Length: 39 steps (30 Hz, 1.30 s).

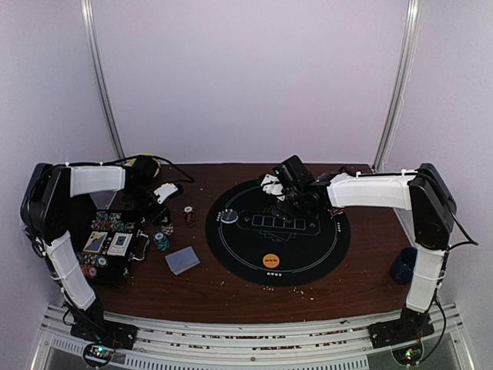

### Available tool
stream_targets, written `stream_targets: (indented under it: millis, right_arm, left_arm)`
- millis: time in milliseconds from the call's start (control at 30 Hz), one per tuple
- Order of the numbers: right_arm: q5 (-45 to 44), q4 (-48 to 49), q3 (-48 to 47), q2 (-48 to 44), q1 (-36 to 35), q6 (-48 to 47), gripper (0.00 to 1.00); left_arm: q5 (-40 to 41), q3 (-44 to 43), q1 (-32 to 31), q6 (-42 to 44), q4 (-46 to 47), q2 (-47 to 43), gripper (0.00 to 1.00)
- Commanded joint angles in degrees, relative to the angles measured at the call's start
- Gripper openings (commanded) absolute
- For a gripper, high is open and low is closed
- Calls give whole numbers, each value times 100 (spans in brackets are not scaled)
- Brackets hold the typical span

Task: Distribute texas hold em gaming equipment
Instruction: Pick up the pile of poker chips from the pile of poker chips.

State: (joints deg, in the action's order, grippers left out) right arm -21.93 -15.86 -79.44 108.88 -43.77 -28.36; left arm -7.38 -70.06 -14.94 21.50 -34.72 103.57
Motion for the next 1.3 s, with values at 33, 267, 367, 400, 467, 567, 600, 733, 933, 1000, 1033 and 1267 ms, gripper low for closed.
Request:
stream_targets:
  millis: [33, 267, 367, 400, 467, 567, 600, 733, 933, 1000, 1033, 1267]
  right_arm:
    - [-136, 82, 69, -13, -52, -20, 100]
    - [-172, 126, 94, -41, -54, -29, 100]
    - [-171, 141, 103, -55, -44, -34, 100]
    - [-164, 150, 115, -64, -44, -43, 100]
    - [-154, 214, 178, -96, -16, -55, 100]
    - [-165, 242, 209, -108, 52, -81, 100]
    - [-171, 241, 205, -116, 77, -82, 100]
    - [-162, 253, 213, -224, 204, -83, 100]
    - [-78, 302, 286, -358, 468, -82, 100]
    - [-43, 318, 303, -371, 544, -82, 100]
    - [-35, 329, 312, -383, 571, -82, 100]
    - [-22, 368, 341, -392, 666, -90, 100]
  left_arm:
    - [42, -124, 53, -42, -26, -351, 38]
    - [66, -165, 53, -10, -71, -608, 38]
    - [59, -253, 22, 48, -177, -710, 38]
    - [51, -285, -18, 85, -180, -755, 38]
    - [120, -426, -136, 152, -296, -778, 38]
    - [255, -702, -422, 188, -471, -744, 38]
    - [317, -782, -543, 193, -507, -722, 38]
    - [466, -1085, -1073, 239, -594, -611, 38]
    - [451, -1591, -1740, 363, -660, -160, 38]
    - [421, -1803, -1865, 395, -691, 55, 38]
    - [395, -1905, -1911, 418, -694, 191, 38]
    - [239, -2339, -2044, 454, -729, 756, 38]
